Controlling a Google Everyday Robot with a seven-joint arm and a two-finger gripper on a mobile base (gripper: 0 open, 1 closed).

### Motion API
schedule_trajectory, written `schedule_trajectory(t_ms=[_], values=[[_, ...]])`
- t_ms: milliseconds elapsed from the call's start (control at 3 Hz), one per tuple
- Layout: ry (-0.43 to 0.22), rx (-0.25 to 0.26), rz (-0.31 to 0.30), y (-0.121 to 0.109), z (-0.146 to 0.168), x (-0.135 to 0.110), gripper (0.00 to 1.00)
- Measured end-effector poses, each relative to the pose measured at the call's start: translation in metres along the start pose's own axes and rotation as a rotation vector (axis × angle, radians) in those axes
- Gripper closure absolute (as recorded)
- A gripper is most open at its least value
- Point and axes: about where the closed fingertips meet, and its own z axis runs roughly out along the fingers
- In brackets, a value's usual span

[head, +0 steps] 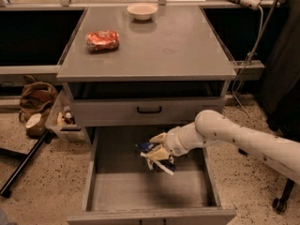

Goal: Pick blue chip bag from middle drawer and place on counter

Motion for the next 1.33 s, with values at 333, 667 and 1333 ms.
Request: schedule_trajectory(t_ms=[333,667,1333], values=[[0.055,0.007,-0.082,0.009,-0.041,-0.053,1.00],[0.054,0.006,-0.080,0.009,-0.040,-0.052,1.00],[-0.018,0.029,-0.151,0.011,-0.095,-0.103,1.00]])
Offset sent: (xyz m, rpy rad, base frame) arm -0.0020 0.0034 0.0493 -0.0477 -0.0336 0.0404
